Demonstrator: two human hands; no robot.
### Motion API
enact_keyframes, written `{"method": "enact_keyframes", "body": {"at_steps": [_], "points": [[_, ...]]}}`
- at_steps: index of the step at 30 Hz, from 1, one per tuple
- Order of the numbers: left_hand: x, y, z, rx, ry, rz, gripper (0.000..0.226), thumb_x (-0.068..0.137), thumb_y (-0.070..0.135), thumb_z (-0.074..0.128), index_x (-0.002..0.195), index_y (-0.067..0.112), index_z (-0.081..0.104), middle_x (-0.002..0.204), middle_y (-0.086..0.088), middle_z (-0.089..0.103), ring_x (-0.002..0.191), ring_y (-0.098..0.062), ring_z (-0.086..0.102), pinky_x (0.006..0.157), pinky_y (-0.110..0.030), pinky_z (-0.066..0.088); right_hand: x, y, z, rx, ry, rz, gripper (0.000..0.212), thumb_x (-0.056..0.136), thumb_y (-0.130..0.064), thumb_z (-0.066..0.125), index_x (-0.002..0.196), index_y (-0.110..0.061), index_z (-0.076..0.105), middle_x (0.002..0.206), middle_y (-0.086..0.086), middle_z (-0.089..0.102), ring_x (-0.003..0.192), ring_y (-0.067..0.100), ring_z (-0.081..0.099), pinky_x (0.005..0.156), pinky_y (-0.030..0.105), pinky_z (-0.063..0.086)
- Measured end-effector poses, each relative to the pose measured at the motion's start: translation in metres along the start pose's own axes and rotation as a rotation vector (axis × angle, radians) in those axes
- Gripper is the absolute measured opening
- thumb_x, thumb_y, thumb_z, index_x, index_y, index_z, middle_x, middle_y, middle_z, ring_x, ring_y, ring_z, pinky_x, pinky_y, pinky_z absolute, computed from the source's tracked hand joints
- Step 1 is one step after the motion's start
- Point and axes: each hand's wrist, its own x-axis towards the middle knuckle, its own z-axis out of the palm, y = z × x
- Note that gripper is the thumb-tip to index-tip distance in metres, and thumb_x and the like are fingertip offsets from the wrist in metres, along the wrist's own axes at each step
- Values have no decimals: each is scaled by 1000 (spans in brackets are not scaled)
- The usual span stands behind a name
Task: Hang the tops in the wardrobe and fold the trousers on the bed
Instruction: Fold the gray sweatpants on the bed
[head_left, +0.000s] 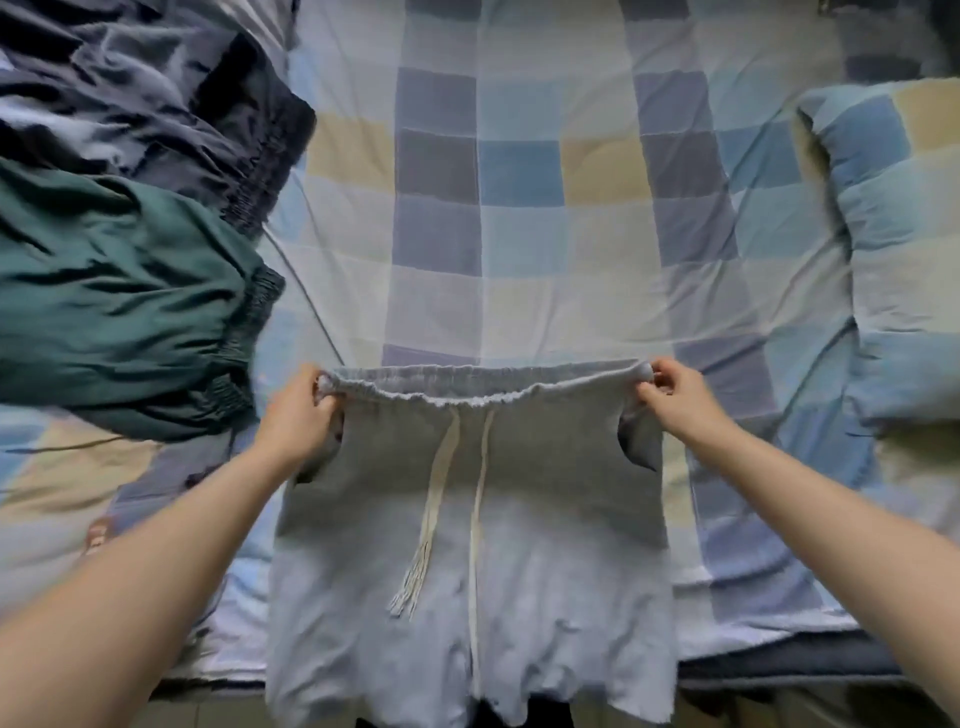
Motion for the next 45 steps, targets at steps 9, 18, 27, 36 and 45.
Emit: {"method": "enact_keyframes", "body": {"at_steps": [9,18,27,36,45], "points": [[89,10,-16,110,72,148,10,91,13,60,101,9,60,95,-21,65,94,-40,60,78,-40,42,75,-14,-7,100,55,-114,6,92,-13,59,92,-11,64,82,8,59,66,3,49,62,15,38],[148,75,-1,448,106,93,67,92,18,56,149,9,24,144,-24,38,131,-44,35,106,-51,33,170,-61,4,-485,203,-176,42,90,-8,48,132,-5,51,129,24,53,121,38,48,100,40,37],[-28,22,160,191,-612,-51,16,88,22,55,85,11,66,90,-12,70,91,-31,65,76,-33,50,44,-11,127,-706,-539,-680,56,86,1,46,139,-17,44,144,6,36,122,31,41,96,42,42],[-102,3,194,-407,-1000,-521,16,91,7,62,90,9,47,71,-10,61,42,-15,60,40,-25,46,22,-6,173,-823,-685,-663,79,86,8,45,151,-27,19,159,-8,11,128,25,33,93,40,47],[-12,7,68,465,-689,-18,16,90,16,55,75,11,56,83,-14,71,62,-25,66,63,-31,53,17,4,166,-859,-578,-660,50,84,4,48,130,-15,44,149,2,26,123,28,37,88,43,49]]}}
